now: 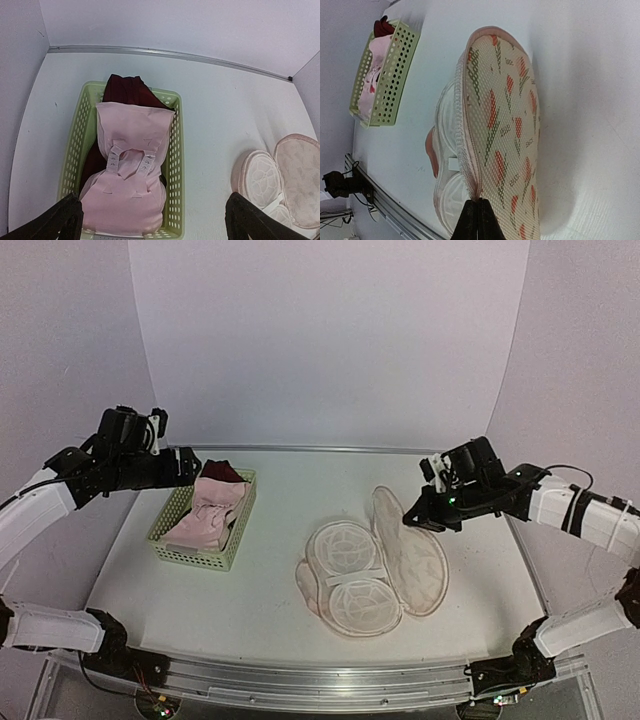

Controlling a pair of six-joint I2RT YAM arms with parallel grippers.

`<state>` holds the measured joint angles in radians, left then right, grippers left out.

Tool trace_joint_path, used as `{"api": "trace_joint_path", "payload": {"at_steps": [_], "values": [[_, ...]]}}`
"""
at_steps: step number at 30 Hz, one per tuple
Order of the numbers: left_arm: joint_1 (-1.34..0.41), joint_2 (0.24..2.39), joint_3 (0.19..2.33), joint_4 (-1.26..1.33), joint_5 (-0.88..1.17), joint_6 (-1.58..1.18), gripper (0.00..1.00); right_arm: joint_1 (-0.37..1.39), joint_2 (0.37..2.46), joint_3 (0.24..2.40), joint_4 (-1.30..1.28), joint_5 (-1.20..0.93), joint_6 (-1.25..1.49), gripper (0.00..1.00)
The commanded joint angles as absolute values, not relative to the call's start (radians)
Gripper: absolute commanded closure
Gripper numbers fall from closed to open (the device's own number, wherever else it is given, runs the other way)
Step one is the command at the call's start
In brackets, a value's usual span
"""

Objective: Unzip the laundry bag and remove the bra
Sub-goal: Close the laundry bag lid on the laundry bag.

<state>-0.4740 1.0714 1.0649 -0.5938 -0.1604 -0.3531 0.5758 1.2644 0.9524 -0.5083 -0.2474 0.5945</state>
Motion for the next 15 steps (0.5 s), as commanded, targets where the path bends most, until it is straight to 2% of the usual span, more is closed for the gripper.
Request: {"api": "trace_joint_path", "payload": {"at_steps": [1,15], "values": [[-0.468,1.041,1.051,-0.559,-0.162,-0.343,0.0,0.64,1.325,1.04,-0.481,-0.264,0.607,1.0],[-0.468,1.04,1.034,-0.552,-0.135,-0.348,0.01,0.861,1.611,1.162,-0.288,-0.33,0.693,1.0]]}}
